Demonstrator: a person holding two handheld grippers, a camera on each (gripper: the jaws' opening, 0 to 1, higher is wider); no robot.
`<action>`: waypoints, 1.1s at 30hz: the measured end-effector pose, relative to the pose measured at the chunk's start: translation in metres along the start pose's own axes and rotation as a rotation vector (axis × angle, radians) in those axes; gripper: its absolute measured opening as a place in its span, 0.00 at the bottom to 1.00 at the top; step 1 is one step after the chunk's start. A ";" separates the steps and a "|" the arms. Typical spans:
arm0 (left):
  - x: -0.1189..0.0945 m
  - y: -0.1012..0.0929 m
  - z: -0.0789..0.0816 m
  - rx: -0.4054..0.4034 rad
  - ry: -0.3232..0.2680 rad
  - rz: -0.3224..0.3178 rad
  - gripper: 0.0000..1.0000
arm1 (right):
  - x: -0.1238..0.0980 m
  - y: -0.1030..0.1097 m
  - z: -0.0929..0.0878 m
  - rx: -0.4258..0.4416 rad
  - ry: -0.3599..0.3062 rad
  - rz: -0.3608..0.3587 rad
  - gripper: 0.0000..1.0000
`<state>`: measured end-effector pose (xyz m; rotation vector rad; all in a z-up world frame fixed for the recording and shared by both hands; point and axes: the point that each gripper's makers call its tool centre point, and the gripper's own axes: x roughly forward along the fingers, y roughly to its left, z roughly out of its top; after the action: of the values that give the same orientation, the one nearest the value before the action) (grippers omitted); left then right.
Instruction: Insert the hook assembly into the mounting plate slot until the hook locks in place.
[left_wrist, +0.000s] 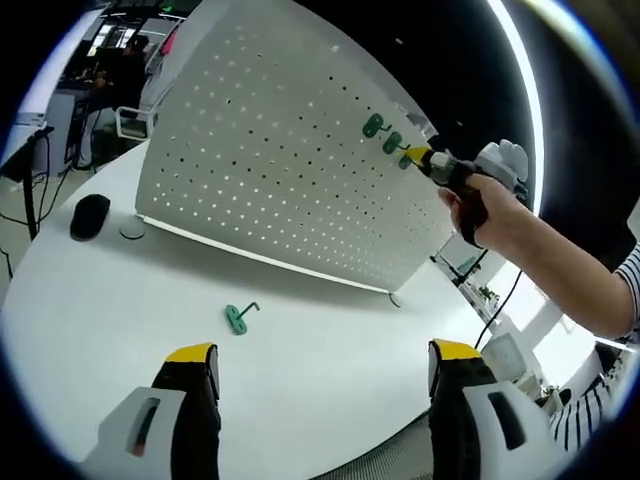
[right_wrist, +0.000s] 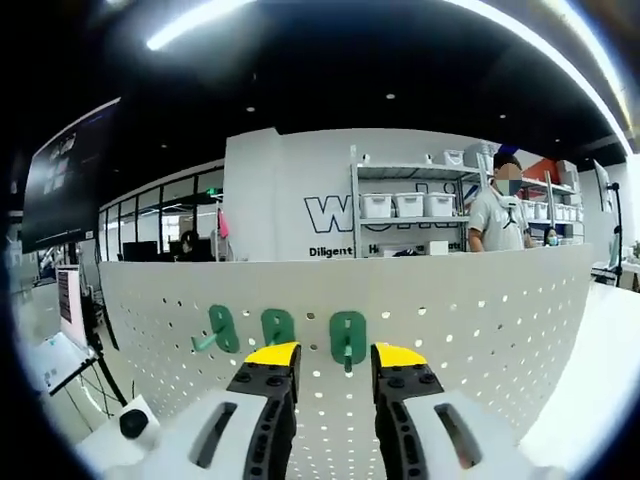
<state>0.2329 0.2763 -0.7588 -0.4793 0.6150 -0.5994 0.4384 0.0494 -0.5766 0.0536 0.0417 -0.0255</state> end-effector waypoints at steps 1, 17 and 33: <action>0.000 -0.001 0.000 0.005 0.004 -0.001 0.87 | -0.002 -0.001 0.000 -0.002 0.001 -0.001 0.29; -0.005 -0.008 -0.001 0.057 0.047 -0.011 0.87 | -0.056 0.002 -0.015 -0.148 0.046 0.113 0.35; -0.018 -0.003 -0.017 0.066 0.078 -0.006 0.86 | -0.116 -0.012 -0.066 -0.075 0.147 0.163 0.35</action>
<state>0.2090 0.2816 -0.7618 -0.3979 0.6656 -0.6443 0.3191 0.0441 -0.6380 -0.0162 0.1852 0.1428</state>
